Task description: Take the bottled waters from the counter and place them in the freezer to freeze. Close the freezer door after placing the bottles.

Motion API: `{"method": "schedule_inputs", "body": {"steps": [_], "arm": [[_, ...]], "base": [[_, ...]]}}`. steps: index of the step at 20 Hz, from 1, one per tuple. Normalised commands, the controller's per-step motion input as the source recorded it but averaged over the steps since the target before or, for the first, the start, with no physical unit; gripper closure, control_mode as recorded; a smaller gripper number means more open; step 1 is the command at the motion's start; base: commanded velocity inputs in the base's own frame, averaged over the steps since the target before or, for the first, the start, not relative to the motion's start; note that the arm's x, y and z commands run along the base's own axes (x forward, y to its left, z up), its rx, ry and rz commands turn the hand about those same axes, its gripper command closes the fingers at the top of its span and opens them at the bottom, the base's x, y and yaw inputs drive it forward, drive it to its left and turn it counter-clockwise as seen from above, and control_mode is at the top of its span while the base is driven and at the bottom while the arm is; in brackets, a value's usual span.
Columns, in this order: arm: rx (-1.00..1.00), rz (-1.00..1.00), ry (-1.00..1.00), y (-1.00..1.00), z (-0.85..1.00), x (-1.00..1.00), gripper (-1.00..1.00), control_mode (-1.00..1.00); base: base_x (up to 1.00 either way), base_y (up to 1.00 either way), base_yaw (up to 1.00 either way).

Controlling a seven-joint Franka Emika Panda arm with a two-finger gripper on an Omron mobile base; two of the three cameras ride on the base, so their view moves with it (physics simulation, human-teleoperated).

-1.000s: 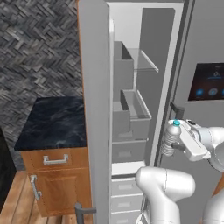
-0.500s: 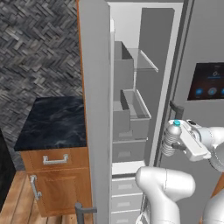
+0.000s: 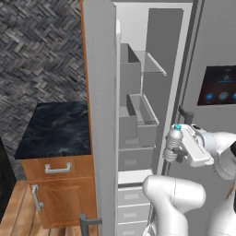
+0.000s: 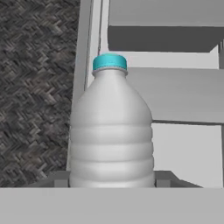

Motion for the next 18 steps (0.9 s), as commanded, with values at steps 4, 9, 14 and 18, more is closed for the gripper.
{"method": "schedule_inputs", "body": {"steps": [4,9,14,18], "arm": [[-0.01,-0.33,0.01,0.45,0.21,0.03,1.0,-1.0],[-0.05,-0.48,0.05,0.36,0.22,0.28,1.0,-1.0],[-0.07,-0.42,0.08,0.02,0.6,0.15,1.0,-1.0],[-0.03,-0.52,0.0,0.0,0.6,0.01,1.0,-1.0]], "base": [[0.0,0.0,0.0],[0.0,0.0,0.0],[0.0,0.0,0.0],[0.0,0.0,0.0]]}}
